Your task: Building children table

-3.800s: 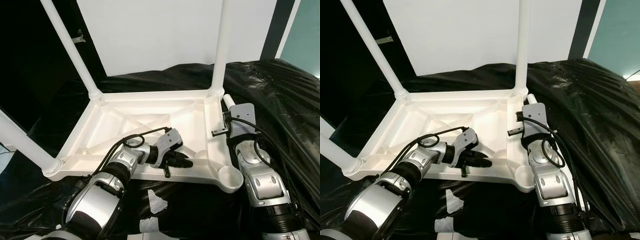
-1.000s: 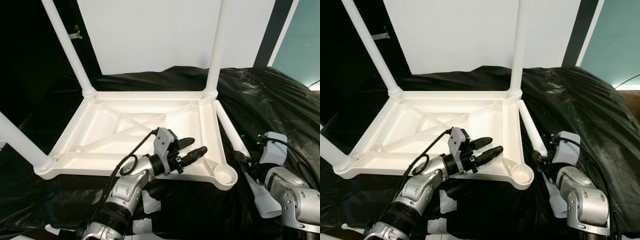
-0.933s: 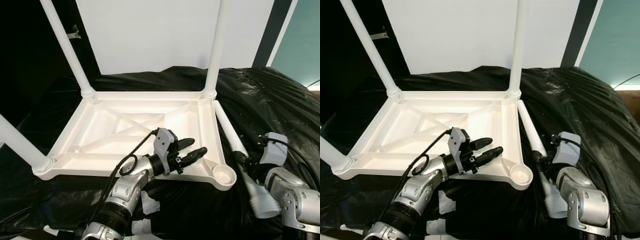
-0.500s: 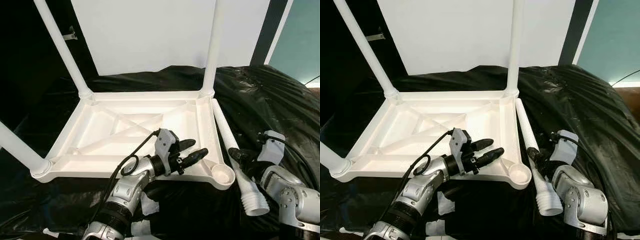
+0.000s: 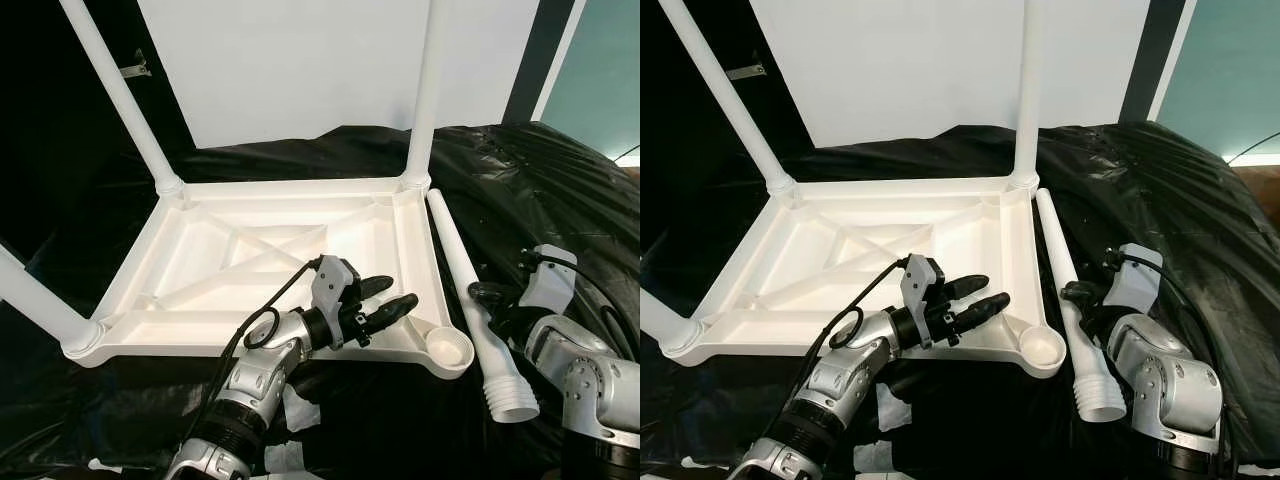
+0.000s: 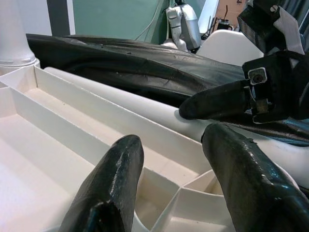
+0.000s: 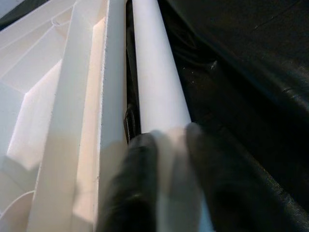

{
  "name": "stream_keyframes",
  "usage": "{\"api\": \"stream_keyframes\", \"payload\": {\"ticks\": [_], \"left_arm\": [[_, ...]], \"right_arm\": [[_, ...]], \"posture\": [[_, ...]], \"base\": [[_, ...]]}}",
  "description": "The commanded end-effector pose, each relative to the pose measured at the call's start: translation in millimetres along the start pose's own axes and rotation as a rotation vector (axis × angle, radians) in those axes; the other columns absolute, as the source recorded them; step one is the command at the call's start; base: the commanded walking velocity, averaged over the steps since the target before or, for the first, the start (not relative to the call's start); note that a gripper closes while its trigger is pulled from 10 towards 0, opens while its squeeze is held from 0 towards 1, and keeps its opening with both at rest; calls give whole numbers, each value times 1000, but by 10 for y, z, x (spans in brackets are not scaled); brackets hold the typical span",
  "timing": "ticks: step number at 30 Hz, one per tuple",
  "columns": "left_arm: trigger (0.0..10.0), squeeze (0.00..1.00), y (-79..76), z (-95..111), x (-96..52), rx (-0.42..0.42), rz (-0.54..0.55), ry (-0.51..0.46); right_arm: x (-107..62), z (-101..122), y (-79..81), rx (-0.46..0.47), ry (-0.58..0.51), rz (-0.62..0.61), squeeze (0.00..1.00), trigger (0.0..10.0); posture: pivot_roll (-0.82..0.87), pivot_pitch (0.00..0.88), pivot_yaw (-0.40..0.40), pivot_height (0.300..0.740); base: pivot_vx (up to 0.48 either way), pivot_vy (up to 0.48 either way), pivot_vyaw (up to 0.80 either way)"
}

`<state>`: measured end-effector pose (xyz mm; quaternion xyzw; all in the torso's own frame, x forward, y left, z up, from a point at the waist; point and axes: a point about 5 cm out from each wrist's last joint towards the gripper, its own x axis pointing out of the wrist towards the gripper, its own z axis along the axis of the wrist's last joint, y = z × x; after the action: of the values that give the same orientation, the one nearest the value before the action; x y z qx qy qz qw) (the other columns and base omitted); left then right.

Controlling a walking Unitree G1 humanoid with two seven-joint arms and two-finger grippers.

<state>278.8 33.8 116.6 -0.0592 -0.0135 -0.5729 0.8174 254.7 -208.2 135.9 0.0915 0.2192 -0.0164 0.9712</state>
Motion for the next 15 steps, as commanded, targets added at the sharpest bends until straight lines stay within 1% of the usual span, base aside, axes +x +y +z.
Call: {"api": "stream_keyframes", "payload": {"ticks": [1, 4, 6, 7, 8, 9, 11, 13, 14, 15], "left_arm": [[10000, 0, -20, 4, 3, 24, -66, 15], [10000, 0, -23, 3, 5, 24, -66, 15], [10000, 0, -29, 1, 8, 24, -68, 15], [10000, 0, -29, 1, 8, 24, -68, 15], [10000, 0, -30, -2, 11, 24, -68, 16], [10000, 0, -30, -2, 11, 24, -68, 16], [10000, 0, -40, -7, 24, 25, -68, 17], [10000, 0, -40, -7, 24, 25, -68, 17], [10000, 0, -45, -8, 31, 26, -69, 17], [10000, 0, -52, -9, 39, 27, -71, 17]], "right_arm": [[15, -221, -120, -4, 141, -63, 1000, 10000], [1, -204, -138, -11, 148, -62, 1000, 10000], [-28, -151, -218, -34, 166, -80, 1000, 10000], [-28, -151, -218, -34, 166, -80, 1000, 10000], [-26, -133, -278, -43, 181, -99, 1000, 10000], [-26, -133, -278, -43, 181, -99, 1000, 10000], [10, -122, -349, -52, 229, -123, 1000, 10000], [10, -122, -349, -52, 229, -123, 1000, 10000], [32, -125, -356, -47, 249, -123, 1000, 10000], [59, -119, -334, -46, 259, -108, 0, 10000]], "posture": [[-142, 0, 72, 740], [-142, 0, 71, 740], [-144, 0, 66, 740], [-144, 0, 66, 740], [-145, 0, 64, 740], [-145, 0, 64, 740], [-142, 0, 58, 740], [-142, 0, 58, 740], [-141, 0, 57, 740], [-138, 0, 54, 740]], "base": [[0, 0, 0], [0, 0, 0], [0, 0, 0], [0, 0, 0], [0, 0, 0], [0, 0, 0], [0, 0, 0], [0, 0, 0], [0, 0, 0], [0, 0, 0]]}}
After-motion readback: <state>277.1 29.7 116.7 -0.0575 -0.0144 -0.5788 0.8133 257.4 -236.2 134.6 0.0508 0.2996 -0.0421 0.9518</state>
